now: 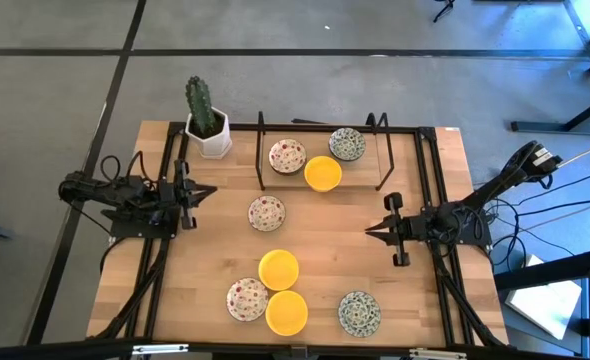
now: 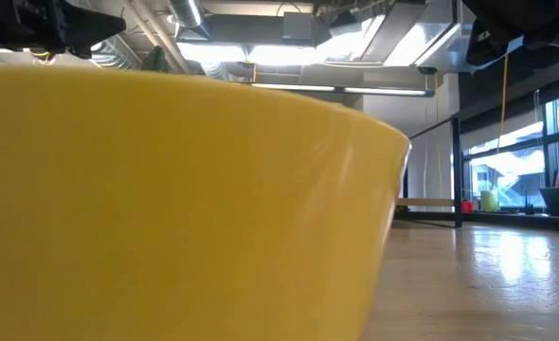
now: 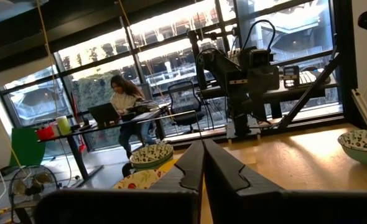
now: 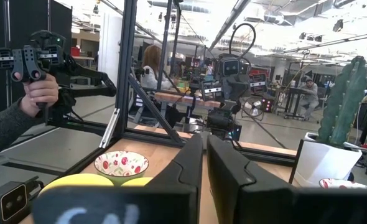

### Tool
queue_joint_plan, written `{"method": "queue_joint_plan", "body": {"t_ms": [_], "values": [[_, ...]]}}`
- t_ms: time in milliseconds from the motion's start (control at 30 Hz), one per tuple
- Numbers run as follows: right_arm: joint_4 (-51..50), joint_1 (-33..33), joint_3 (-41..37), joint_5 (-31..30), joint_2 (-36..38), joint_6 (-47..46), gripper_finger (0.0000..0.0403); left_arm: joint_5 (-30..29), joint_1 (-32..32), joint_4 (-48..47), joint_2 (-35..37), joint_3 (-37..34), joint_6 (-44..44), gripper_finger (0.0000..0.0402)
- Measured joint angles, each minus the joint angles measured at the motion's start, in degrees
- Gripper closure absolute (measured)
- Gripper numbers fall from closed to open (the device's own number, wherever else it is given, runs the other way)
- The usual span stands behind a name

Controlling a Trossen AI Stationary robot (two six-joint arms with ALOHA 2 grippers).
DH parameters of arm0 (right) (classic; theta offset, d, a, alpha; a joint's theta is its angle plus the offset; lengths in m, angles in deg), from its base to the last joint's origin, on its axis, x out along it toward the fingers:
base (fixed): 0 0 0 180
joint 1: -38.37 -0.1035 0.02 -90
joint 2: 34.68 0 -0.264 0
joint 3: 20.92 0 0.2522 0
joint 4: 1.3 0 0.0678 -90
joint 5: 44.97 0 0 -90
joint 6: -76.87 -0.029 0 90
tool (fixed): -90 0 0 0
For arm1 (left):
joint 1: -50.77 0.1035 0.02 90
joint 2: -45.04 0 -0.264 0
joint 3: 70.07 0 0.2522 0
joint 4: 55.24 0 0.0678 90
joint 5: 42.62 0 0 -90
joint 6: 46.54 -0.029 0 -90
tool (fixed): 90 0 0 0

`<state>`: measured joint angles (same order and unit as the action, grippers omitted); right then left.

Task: Pick & Place Mini bowls
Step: Stack the yellow bowl on the yellow bowls on the shelf

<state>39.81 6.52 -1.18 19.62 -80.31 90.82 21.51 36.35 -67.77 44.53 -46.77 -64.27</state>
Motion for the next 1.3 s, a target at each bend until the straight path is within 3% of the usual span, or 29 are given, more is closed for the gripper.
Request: {"method": "queue_joint_plan", "body": {"t_ms": [1300], "values": [[-2.2, 1.4, 0.0, 0.0, 0.0, -1.5, 0.0377, 0.0, 0.0, 1.6, 0.0, 0.0, -1.3, 0.0397]]}}
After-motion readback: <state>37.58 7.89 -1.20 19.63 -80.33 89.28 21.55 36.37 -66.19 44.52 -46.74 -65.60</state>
